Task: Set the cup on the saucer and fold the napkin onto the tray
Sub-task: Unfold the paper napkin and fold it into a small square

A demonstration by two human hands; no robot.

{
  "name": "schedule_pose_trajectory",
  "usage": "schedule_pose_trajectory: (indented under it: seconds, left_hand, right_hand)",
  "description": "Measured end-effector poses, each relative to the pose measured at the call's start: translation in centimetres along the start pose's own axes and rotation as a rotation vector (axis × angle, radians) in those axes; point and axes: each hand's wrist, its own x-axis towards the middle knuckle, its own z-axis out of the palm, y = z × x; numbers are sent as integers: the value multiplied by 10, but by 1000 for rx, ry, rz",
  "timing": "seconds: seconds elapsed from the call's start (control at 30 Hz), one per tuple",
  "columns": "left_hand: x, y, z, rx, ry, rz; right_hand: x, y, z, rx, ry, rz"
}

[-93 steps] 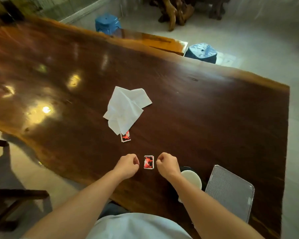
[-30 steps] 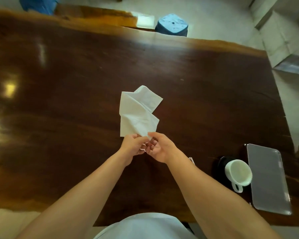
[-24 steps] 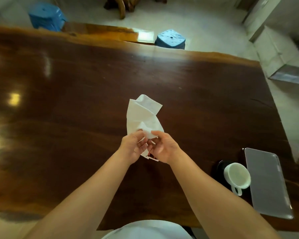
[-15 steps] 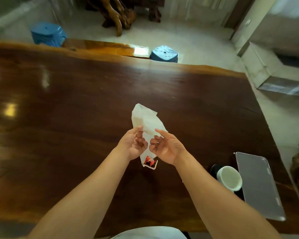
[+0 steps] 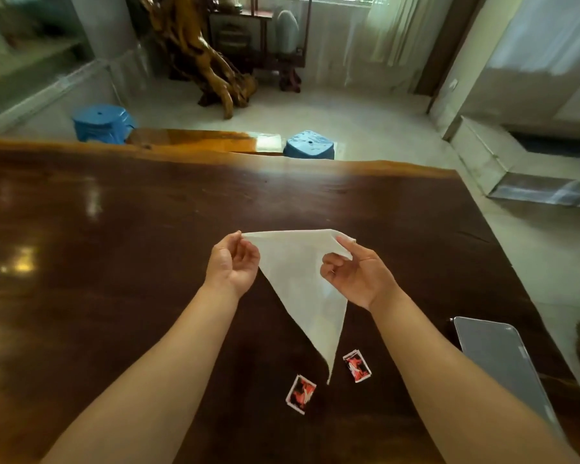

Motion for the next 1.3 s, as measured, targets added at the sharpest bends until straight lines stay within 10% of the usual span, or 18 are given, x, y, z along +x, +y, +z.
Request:
schedule_pose_trajectory:
  seconds: [0.13, 0.3, 0.43, 0.63, 0.93, 1.3]
  left_hand:
    - [-5, 16, 5, 131, 52, 124]
    - [-7, -14, -12, 1376, -126, 460]
    - [-5, -62, -10, 1790, -115, 767]
    - [3, -40, -15, 2077, -14, 1040]
    - [4, 6, -31, 2311, 292, 921]
    - [-23, 74, 97, 1923, 124, 1467]
  right_hand:
    - [1, -20, -6, 57, 17, -89]
    - [-7, -22, -2, -68, 19, -2]
    - [-13, -15, 12, -346, 37, 93]
    - [-23, -44, 6, -261, 94, 2]
    - [-11, -84, -29, -35, 225, -140]
    - [9, -143, 8, -206, 467, -200]
